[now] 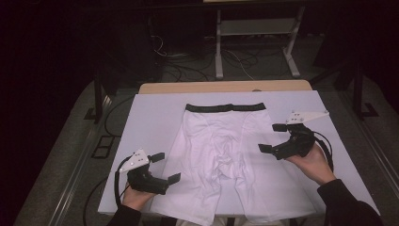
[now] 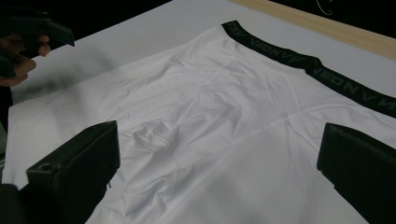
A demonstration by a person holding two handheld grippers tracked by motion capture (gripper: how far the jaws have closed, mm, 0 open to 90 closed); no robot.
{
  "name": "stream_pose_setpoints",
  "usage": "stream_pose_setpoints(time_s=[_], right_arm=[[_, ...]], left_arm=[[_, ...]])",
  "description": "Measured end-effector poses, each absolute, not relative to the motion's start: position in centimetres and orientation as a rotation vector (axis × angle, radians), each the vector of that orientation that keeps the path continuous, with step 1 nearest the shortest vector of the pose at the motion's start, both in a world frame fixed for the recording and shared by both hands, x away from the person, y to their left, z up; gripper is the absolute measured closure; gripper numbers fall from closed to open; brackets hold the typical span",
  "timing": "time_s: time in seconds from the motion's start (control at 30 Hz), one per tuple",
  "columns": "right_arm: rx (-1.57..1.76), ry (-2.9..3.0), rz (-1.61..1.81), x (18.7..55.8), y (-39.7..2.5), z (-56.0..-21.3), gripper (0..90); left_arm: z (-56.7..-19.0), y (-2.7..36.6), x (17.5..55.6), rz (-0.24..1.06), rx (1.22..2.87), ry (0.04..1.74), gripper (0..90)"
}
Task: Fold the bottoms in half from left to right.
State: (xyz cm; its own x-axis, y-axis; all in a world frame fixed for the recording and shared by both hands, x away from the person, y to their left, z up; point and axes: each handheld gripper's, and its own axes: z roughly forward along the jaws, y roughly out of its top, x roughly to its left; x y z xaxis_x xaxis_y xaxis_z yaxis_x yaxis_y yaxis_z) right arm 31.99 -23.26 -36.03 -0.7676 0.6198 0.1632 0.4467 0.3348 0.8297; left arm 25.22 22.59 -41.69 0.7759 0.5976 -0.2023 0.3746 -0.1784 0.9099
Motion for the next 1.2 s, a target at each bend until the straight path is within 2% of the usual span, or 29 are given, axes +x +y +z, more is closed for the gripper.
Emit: stream_pose_setpoints(time_s=[1.2], right_arm=[[0.947,2.452,1.386,37.0,-19.6,-34.5,0.0]], left_arm=[[-41.7,22.6,25.2,0.242,1.798,0.748,0.0]])
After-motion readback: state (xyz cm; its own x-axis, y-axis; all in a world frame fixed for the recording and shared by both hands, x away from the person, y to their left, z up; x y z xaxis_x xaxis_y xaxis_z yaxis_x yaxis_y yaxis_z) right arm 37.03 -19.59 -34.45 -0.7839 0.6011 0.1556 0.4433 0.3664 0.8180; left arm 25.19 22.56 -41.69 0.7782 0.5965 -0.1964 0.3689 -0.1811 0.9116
